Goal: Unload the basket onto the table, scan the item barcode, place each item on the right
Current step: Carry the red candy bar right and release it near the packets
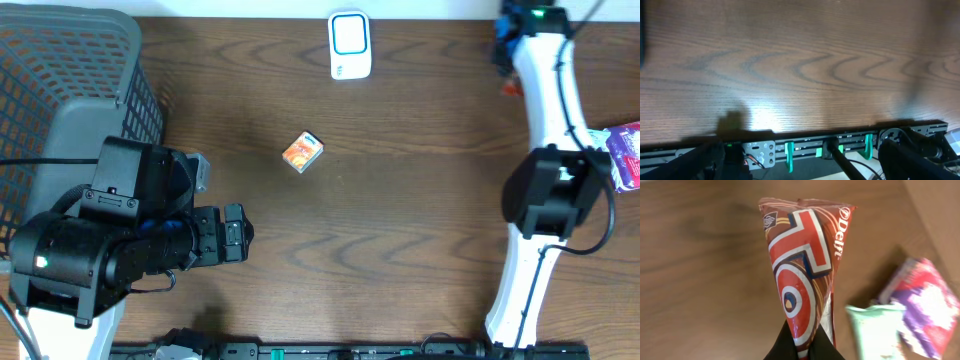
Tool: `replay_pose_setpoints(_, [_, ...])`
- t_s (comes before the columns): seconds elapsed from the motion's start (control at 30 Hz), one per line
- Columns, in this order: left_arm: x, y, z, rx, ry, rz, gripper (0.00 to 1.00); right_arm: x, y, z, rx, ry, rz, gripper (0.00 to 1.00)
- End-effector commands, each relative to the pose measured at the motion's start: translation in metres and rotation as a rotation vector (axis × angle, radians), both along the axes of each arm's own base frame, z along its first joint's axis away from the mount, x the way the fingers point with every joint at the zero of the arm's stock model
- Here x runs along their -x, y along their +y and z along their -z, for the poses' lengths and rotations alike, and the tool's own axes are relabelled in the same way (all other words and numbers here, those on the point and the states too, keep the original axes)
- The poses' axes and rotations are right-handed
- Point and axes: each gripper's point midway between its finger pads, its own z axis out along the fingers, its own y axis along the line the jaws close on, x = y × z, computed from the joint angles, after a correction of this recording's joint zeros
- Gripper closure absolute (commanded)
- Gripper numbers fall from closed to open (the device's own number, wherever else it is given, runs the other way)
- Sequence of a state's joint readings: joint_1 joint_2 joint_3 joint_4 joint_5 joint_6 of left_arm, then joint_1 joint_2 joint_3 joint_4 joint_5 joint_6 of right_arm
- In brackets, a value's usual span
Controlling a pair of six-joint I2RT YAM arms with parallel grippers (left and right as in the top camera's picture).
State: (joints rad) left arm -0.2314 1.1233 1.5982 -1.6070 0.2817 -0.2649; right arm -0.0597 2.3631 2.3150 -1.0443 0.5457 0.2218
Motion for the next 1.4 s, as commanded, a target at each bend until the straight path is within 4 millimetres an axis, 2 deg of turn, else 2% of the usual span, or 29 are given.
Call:
replay_pose_setpoints(0.0, [0.003,0.003,0.0,-0.009,0.009,-0.004,0.02,0.025,-0.05,0.012,0.058,0.093,0.065,0.99])
replay_pose_setpoints(0.17, [0.003,0.003,0.0,-0.009,0.009,-0.004,0.02,0.054,-0.099,0.042,0.052,0.186,0.118,0.99])
replay_pose_setpoints(0.33, [0.003,0.003,0.0,-0.009,0.009,-0.004,0.02,0.074,-0.129,0.059,0.025,0.215,0.171,0.97])
replay_pose_setpoints(0.47, [0.003,0.003,0.0,-0.01,0.009,-0.004,0.02,0.077,-0.132,0.065,-0.057,0.199,0.165,0.61])
replay_pose_setpoints(0.5, [0.003,0.003,0.0,-0.01,0.009,-0.004,0.02,0.077,-0.131,0.065,-0.063,0.2,0.164,0.44])
replay_pose_setpoints(0.57, [0.003,0.003,0.0,-0.009,0.009,-0.004,0.02,0.078,-0.13,0.062,-0.062,0.199,0.162,0.01])
replay_pose_setpoints(0.7, [0.003,0.003,0.0,-0.009,0.009,-0.004,0.02,0.075,-0.123,0.048,-0.055,0.175,0.149,0.01])
replay_pose_setpoints(0.83, [0.003,0.003,0.0,-0.009,0.009,-0.004,0.02,0.057,-0.092,0.009,-0.113,0.061,0.065,0.01])
replay_pose_setpoints(0.93, [0.003,0.003,0.0,-0.009,0.009,-0.004,0.02,0.044,-0.063,-0.009,-0.221,-0.02,-0.024,0.06])
replay_pose_setpoints(0.97, [0.003,0.003,0.0,-0.009,0.009,-0.004,0.02,0.039,-0.052,-0.014,-0.269,-0.05,-0.062,0.1])
replay_pose_setpoints(1.03, [0.003,0.003,0.0,-0.009,0.009,-0.004,0.02,0.032,-0.036,-0.018,-0.333,-0.081,-0.112,0.35])
replay_pose_setpoints(1.07, [0.003,0.003,0.0,-0.01,0.009,-0.004,0.02,0.031,-0.032,-0.016,-0.349,-0.081,-0.122,0.49])
replay_pose_setpoints(1.1, [0.003,0.003,0.0,-0.009,0.009,-0.004,0.02,0.031,-0.031,-0.012,-0.353,-0.072,-0.122,0.53])
replay_pose_setpoints(1.13, [0.003,0.003,0.0,-0.01,0.009,-0.004,0.02,0.032,-0.031,-0.009,-0.355,-0.063,-0.12,0.53])
replay_pose_setpoints(1.37, [0.003,0.003,0.0,-0.009,0.009,-0.004,0.02,0.047,-0.033,0.055,-0.391,0.084,-0.081,0.57])
